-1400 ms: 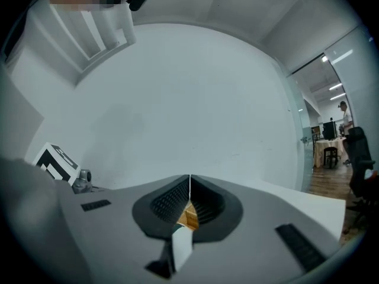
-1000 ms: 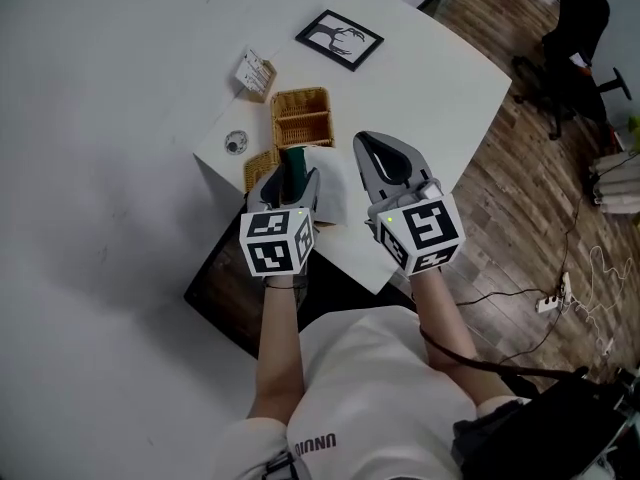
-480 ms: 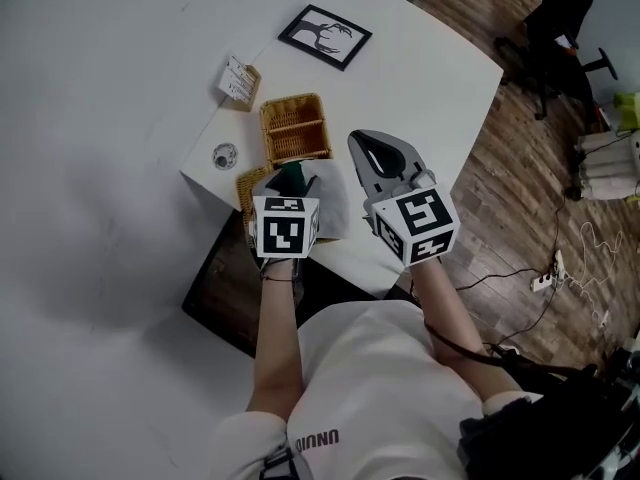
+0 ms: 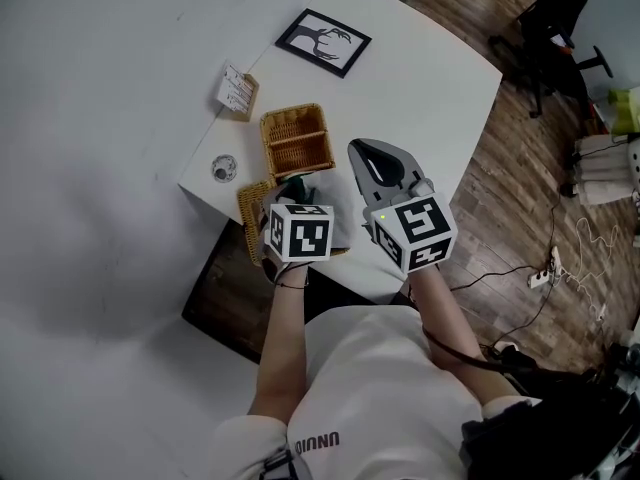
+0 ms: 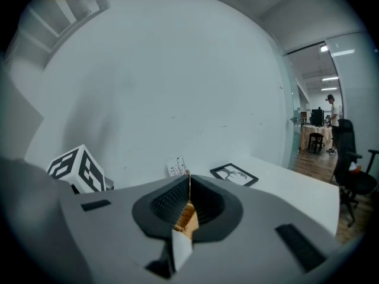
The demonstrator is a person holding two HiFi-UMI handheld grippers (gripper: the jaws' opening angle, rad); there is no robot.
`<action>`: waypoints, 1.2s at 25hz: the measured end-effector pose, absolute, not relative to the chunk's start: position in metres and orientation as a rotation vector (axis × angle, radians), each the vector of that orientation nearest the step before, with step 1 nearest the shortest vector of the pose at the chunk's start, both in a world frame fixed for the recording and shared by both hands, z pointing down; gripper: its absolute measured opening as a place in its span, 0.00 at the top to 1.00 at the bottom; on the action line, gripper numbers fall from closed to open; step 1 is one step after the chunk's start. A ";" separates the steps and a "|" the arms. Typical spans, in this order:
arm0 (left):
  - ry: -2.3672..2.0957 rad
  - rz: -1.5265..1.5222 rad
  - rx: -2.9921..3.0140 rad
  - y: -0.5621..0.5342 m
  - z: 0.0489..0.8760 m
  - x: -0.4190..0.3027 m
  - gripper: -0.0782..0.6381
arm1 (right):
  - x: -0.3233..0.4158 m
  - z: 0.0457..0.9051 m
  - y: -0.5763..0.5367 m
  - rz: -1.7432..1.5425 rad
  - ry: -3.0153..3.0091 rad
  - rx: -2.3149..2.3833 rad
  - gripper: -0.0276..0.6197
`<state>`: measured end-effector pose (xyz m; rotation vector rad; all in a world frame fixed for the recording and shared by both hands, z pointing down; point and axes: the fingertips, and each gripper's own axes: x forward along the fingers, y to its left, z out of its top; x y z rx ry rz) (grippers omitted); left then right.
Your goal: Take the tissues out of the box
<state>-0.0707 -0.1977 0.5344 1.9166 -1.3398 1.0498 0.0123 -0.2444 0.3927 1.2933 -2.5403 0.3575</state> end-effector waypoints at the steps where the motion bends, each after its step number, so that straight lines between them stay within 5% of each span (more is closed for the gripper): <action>1: -1.342 1.087 1.916 -0.198 0.536 -0.071 0.64 | 0.011 0.393 -0.245 0.358 -2.538 1.296 0.93; 12: -1.376 1.041 1.994 -0.198 0.526 -0.078 0.84 | 0.014 0.401 -0.252 0.377 -2.479 1.342 0.93; 30: -1.416 0.873 2.152 -0.188 0.499 -0.077 0.86 | 0.013 0.395 -0.254 0.348 -2.479 1.388 0.93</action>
